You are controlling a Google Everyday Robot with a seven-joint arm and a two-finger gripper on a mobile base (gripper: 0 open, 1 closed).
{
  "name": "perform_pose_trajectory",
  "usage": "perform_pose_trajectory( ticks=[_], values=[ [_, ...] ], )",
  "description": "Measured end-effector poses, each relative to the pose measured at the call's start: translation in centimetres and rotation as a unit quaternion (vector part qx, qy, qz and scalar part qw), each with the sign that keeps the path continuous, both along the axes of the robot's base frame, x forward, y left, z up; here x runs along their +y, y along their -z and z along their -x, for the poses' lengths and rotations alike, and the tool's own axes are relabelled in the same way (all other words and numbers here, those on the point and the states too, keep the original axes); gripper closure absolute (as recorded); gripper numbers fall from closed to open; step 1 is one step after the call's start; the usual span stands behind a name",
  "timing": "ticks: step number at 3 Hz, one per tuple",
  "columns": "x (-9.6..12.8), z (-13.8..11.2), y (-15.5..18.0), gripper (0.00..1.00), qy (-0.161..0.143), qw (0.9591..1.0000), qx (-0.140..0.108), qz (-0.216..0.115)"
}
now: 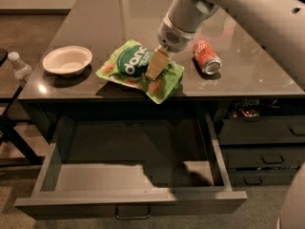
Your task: Place green rice chip bag into top drawer
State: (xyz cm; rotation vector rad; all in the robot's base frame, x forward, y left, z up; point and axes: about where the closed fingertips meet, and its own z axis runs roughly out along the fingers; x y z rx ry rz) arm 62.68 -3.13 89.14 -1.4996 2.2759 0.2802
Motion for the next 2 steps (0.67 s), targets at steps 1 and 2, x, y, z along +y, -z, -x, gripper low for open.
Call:
perform_pose_trajectory(
  ticks=[1,2],
  values=[
    [0.1,0.6,-0.6,1.0,-0.009,1.0,0.002,-0.002],
    [-0.8,3.7,-0.9,1.0,0.002,0.9998,0.017,-0.013]
  ],
)
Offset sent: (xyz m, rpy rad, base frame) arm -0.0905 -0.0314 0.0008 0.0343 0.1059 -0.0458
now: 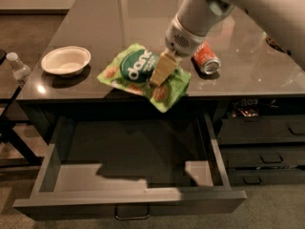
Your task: Place green rice chip bag into top drawer
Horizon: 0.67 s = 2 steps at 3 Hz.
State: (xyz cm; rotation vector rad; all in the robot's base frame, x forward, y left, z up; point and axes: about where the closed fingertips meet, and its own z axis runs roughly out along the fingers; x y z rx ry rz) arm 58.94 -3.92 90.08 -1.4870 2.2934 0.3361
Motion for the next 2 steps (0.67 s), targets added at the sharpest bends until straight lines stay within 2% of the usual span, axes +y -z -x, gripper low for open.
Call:
perform_pose_trajectory(
  ticks=[1,2],
  values=[
    [-1.5,4.7,0.8,1.0,0.022,0.9995,0.02,-0.008],
    [-1.5,6.0,1.1,1.0,0.02,0.9995,0.024,-0.01]
  ],
)
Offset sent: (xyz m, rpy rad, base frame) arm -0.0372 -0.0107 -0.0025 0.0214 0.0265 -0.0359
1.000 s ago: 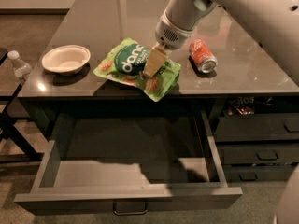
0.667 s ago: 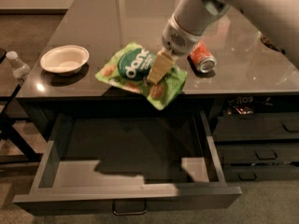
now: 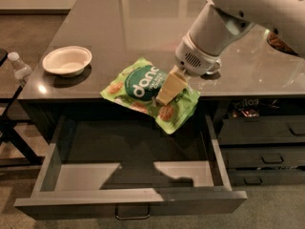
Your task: Place green rice chip bag into top drawer
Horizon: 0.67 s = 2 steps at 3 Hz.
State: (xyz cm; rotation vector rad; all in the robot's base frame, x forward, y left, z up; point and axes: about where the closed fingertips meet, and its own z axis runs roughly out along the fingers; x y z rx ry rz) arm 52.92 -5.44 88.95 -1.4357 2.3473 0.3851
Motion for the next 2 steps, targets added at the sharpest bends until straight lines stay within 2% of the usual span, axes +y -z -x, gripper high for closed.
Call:
perform_pose_trajectory(
  ticks=[1,2],
  values=[
    [-0.1,3.4,2.0,1.0,0.01,0.9994,0.031,-0.008],
    [-0.8,6.1,5.9,1.0,0.034,0.996,0.083,-0.005]
  ],
)
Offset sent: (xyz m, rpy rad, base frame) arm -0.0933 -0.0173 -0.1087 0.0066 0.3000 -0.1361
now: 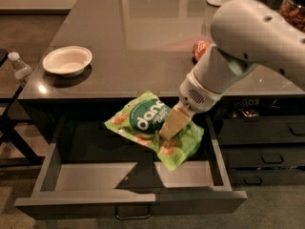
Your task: Place green rice chip bag into top drawer
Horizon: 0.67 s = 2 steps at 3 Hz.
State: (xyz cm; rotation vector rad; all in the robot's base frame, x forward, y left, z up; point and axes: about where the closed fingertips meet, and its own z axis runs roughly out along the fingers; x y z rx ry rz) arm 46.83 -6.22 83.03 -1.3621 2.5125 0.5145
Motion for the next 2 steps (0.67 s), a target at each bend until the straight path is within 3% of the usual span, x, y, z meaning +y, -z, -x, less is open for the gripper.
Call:
perform_pose_trajectory(
  ticks=[2],
  values=[
    [0.07,0.62,0.53,1.0,-0.005,1.0,0.005,-0.005]
  ],
)
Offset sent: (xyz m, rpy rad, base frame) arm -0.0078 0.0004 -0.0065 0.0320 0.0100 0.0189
